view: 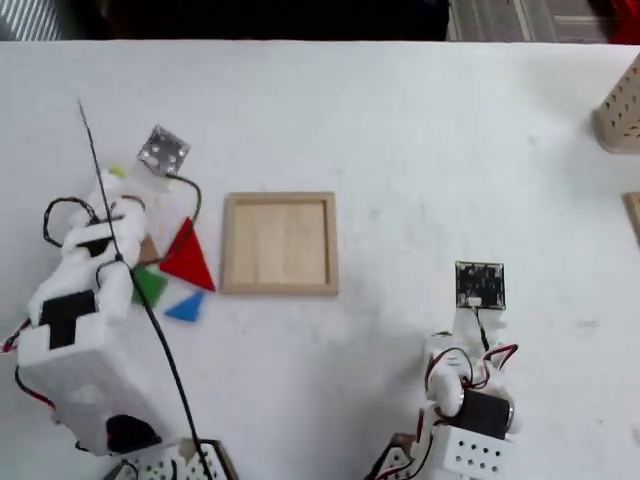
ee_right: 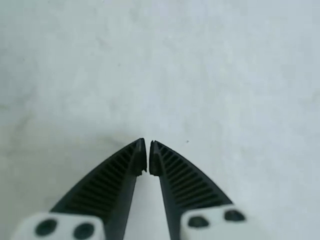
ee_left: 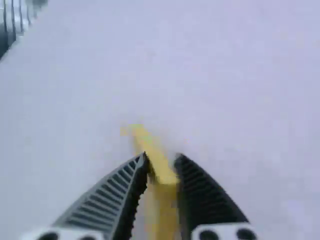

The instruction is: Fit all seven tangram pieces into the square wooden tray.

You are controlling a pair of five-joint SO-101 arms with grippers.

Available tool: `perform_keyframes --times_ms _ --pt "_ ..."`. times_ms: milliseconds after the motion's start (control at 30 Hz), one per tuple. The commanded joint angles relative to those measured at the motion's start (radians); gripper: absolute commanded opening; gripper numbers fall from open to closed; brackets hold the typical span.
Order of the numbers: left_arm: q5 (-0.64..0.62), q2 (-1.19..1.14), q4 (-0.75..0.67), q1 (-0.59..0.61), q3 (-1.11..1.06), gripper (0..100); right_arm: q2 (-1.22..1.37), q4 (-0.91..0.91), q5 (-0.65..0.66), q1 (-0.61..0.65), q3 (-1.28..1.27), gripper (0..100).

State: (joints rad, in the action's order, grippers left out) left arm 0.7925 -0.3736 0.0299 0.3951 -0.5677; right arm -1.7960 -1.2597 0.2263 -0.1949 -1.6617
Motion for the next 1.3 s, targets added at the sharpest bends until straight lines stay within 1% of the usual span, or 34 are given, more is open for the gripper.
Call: perform_keyframes --times_ms 0,233,367,533,633,700,800,1000,1067,1167,1267 --pt "-0.020 -0.087 -0.048 0.028 0.034 6 -0.005 0.012 -0.002 0.004 0.005 1.9" --pt "-0.028 -0.076 -0.048 0.042 0.032 6 -0.005 0.012 -0.002 0.002 0.005 1.9" --pt "-0.034 0.019 -0.040 0.073 0.020 6 -0.005 0.012 -0.002 0.002 0.005 1.9" --pt "-0.150 0.211 0.031 0.113 -0.057 6 -0.005 0.012 -0.002 0.002 0.005 1.9" --pt "-0.181 0.340 0.132 0.116 -0.100 6 -0.005 0.012 -0.002 0.002 0.005 1.9" --pt "-0.212 0.409 0.235 0.116 -0.107 6 -0.005 0.012 -0.002 0.002 0.003 1.9" --pt "-0.293 0.487 0.391 0.116 -0.103 6 -0.005 0.012 -0.002 0.005 0.003 1.9" --pt "-0.408 0.552 0.651 0.108 -0.012 6 -0.005 0.012 -0.002 0.007 0.003 1.9" --pt "-0.437 0.549 0.726 0.084 0.043 6 -0.005 0.012 -0.002 0.007 0.003 1.9" --pt "-0.450 0.549 0.790 0.030 0.089 6 -0.005 0.012 -0.002 0.008 0.003 1.9" --pt "-0.448 0.555 0.825 -0.068 0.098 6 -0.005 0.012 -0.002 0.008 0.003 1.9"
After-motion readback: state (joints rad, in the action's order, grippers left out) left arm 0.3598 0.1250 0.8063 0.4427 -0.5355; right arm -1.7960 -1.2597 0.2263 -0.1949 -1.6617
